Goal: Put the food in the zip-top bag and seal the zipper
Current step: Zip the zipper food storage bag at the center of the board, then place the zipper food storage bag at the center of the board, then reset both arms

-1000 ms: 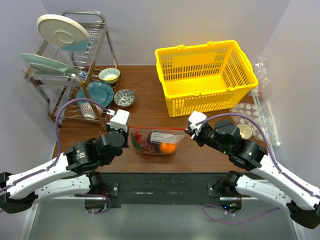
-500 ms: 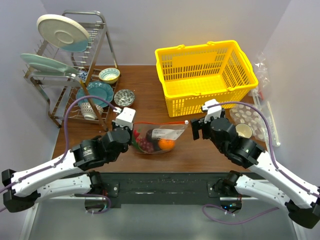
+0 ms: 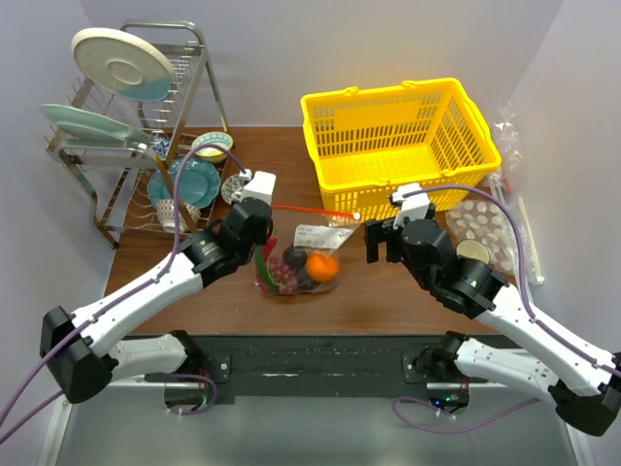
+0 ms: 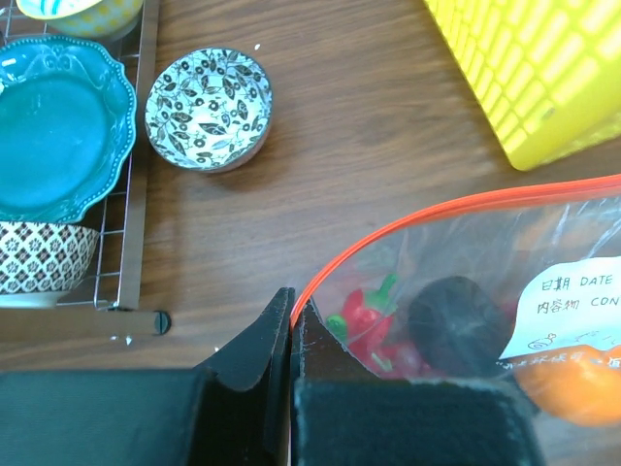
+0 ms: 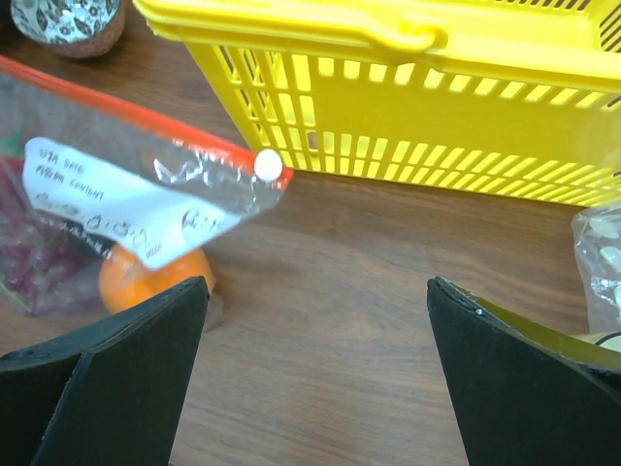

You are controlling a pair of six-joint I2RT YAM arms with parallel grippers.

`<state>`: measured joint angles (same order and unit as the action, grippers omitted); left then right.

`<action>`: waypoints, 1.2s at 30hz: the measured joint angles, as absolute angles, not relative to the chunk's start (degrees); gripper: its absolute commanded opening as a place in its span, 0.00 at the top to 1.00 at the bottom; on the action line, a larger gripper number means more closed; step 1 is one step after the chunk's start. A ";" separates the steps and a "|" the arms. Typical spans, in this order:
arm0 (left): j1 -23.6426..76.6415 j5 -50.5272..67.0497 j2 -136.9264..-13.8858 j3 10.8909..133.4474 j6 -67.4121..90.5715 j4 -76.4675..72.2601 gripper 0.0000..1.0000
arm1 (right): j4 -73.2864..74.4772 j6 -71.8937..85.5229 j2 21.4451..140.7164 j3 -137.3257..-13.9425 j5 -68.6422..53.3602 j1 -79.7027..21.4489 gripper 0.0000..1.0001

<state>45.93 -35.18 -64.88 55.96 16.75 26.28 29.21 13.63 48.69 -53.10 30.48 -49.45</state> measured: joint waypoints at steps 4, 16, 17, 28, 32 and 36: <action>42.76 -32.49 -68.20 57.10 16.75 25.36 0.75 | 29.19 15.86 48.62 -53.47 30.72 -49.45 0.01; 42.44 -22.74 -60.03 58.83 15.75 26.72 0.14 | 26.24 16.16 46.96 -52.95 10.92 -49.50 0.01; 42.44 -22.31 -58.22 59.51 15.68 26.92 0.14 | 26.00 16.88 46.28 -52.90 10.83 -49.50 0.01; 42.44 -17.98 -30.48 50.78 13.69 21.15 0.07 | 27.68 22.96 32.47 -51.72 14.52 -49.50 0.01; 42.44 -16.97 -22.15 43.59 11.46 19.29 0.07 | 30.65 22.46 27.14 -51.70 16.12 -49.50 0.01; 42.44 -16.58 -18.83 39.35 9.80 17.17 0.08 | 30.89 21.10 20.34 -48.58 19.75 -49.50 0.01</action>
